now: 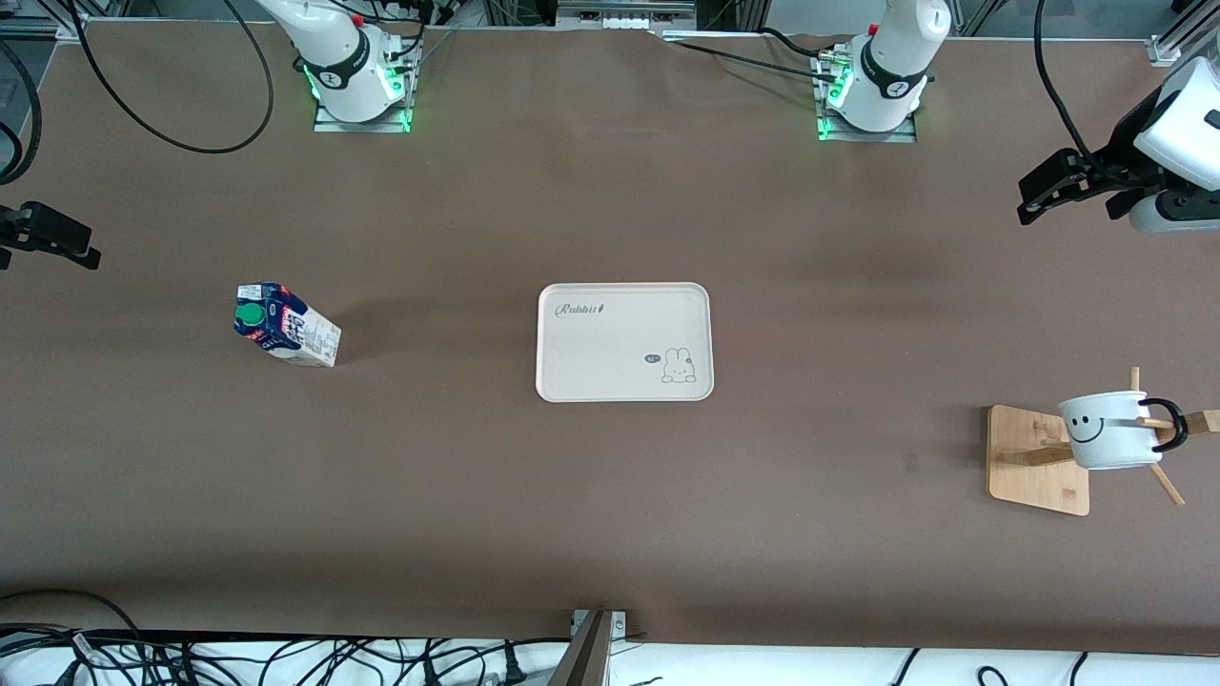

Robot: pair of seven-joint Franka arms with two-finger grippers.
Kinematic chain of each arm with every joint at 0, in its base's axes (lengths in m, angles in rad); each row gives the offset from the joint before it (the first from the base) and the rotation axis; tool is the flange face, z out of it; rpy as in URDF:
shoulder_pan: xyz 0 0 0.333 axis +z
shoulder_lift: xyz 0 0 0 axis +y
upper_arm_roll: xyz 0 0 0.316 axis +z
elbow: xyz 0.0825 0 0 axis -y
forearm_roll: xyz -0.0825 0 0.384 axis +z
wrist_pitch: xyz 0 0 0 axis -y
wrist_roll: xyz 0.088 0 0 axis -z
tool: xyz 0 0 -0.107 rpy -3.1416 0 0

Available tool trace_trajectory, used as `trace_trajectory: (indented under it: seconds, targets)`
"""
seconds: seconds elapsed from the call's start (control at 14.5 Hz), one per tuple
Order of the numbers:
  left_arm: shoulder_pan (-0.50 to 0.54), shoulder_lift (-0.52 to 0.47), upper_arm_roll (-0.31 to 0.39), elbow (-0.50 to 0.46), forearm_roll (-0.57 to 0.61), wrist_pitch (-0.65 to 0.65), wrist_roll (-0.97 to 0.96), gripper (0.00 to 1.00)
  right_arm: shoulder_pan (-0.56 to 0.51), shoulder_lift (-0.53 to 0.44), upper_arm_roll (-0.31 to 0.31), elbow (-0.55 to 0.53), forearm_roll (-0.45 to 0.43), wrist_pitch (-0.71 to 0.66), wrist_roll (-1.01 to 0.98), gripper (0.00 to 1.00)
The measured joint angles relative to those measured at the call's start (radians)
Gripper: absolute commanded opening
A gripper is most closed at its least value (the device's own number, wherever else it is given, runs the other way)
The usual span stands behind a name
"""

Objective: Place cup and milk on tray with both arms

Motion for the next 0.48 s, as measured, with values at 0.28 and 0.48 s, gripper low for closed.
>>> trace_trajectory:
  seconds: [0.28,0.48]
  targets:
    - [0.000,0.000,0.000,0.000,0.000,0.000,0.000,1.00,0.000,0.000,0.000,0.001,0.000,-0.001,0.000,1.00]
    - [0.000,0.000,0.000,0.000,0.000,0.000,0.000,1.00,0.000,0.001,0.000,0.000,0.010,-0.011,0.000,1.00]
